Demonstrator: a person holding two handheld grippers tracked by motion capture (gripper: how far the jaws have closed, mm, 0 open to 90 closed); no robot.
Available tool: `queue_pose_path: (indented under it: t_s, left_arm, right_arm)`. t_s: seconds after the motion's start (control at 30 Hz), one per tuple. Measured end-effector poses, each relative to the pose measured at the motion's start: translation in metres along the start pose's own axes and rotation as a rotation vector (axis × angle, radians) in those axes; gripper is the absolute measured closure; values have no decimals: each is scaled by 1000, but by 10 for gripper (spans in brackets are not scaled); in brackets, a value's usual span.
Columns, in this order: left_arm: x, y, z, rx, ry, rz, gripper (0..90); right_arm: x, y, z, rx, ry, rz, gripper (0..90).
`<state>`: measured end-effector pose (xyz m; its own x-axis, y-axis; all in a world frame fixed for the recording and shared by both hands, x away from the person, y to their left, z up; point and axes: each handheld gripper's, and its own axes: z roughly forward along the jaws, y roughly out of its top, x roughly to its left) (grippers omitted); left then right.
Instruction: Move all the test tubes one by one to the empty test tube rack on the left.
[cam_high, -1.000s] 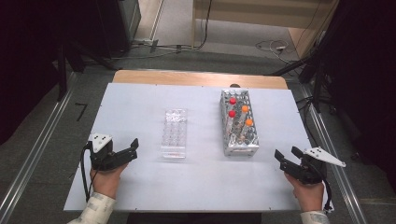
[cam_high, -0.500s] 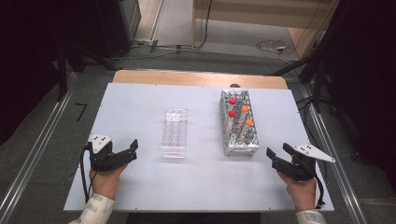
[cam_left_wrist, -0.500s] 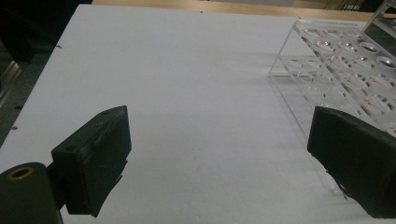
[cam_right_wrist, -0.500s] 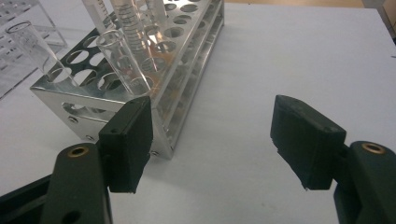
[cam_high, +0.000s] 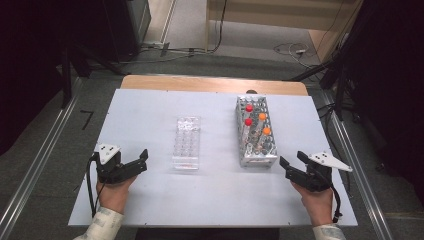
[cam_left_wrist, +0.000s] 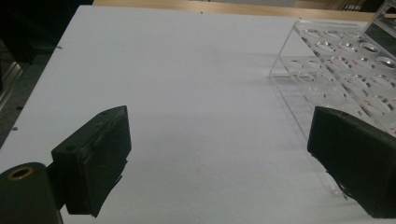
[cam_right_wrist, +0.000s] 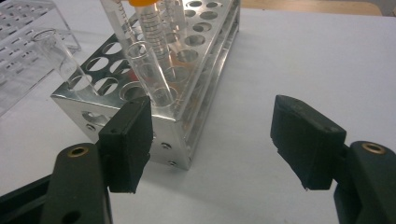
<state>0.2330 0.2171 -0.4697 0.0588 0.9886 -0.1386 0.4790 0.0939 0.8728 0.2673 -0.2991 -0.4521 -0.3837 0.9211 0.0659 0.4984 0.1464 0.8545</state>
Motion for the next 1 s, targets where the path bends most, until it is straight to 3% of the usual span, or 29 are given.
queue_pose_path:
  t_s: [0.23, 0.63, 1.0]
  left_arm:
    - [0, 0, 0, 0, 3, 2, 66]
    - [0, 0, 0, 0, 2, 0, 66]
    - [0, 0, 0, 5, 1, 3, 66]
  right_arm:
    - [8, 2, 5, 1, 17, -23, 318]
    - [21, 3, 16, -40, 32, -106, 537]
    - [28, 5, 24, -49, 34, -136, 618]
